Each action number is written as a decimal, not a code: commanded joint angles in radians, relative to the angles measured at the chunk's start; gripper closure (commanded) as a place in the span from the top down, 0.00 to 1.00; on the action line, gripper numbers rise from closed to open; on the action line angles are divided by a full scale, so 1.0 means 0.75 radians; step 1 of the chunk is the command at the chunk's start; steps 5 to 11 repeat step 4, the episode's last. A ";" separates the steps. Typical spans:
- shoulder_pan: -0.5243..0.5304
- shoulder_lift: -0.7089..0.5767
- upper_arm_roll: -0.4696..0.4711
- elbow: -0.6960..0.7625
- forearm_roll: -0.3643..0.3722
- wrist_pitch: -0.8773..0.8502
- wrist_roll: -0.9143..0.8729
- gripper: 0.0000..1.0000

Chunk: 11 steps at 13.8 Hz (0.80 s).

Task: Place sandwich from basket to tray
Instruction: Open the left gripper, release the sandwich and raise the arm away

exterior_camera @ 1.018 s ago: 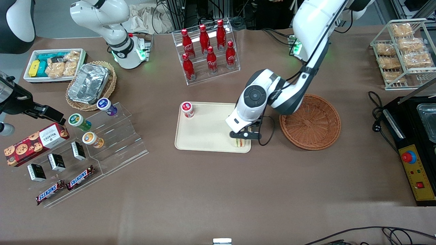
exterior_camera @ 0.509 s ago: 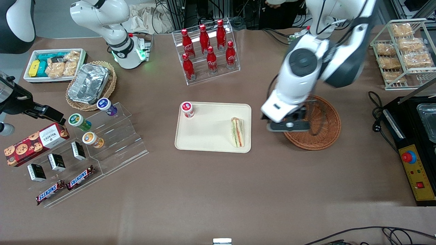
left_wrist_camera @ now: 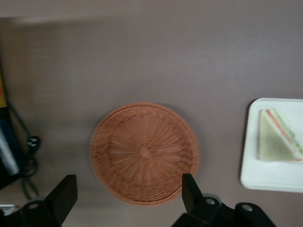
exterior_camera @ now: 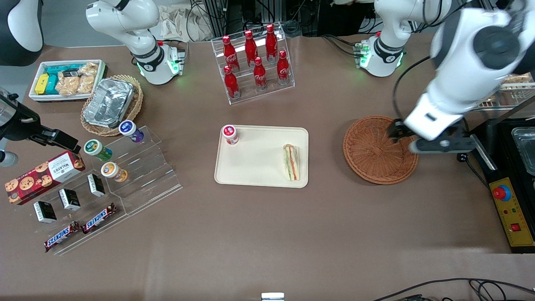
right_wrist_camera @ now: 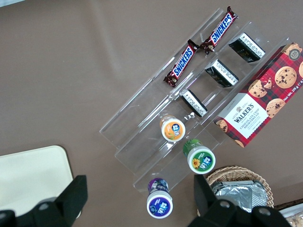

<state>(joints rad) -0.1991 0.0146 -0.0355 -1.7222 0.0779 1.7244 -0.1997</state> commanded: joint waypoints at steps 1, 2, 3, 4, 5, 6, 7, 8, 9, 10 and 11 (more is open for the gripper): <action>0.134 -0.066 -0.018 -0.031 -0.024 -0.067 0.208 0.99; 0.159 -0.069 -0.014 -0.029 -0.048 -0.082 0.221 0.99; 0.192 -0.065 -0.012 -0.027 -0.043 -0.084 0.217 0.99; 0.222 -0.062 -0.014 -0.027 -0.032 -0.084 0.227 0.99; 0.222 -0.062 -0.014 -0.027 -0.032 -0.084 0.227 0.99; 0.222 -0.062 -0.014 -0.027 -0.032 -0.084 0.227 0.99; 0.222 -0.062 -0.014 -0.027 -0.032 -0.084 0.227 0.99; 0.222 -0.062 -0.014 -0.027 -0.032 -0.084 0.227 0.99; 0.222 -0.062 -0.014 -0.027 -0.032 -0.084 0.227 0.99; 0.222 -0.062 -0.014 -0.027 -0.032 -0.084 0.227 0.99; 0.222 -0.062 -0.014 -0.027 -0.032 -0.084 0.227 0.99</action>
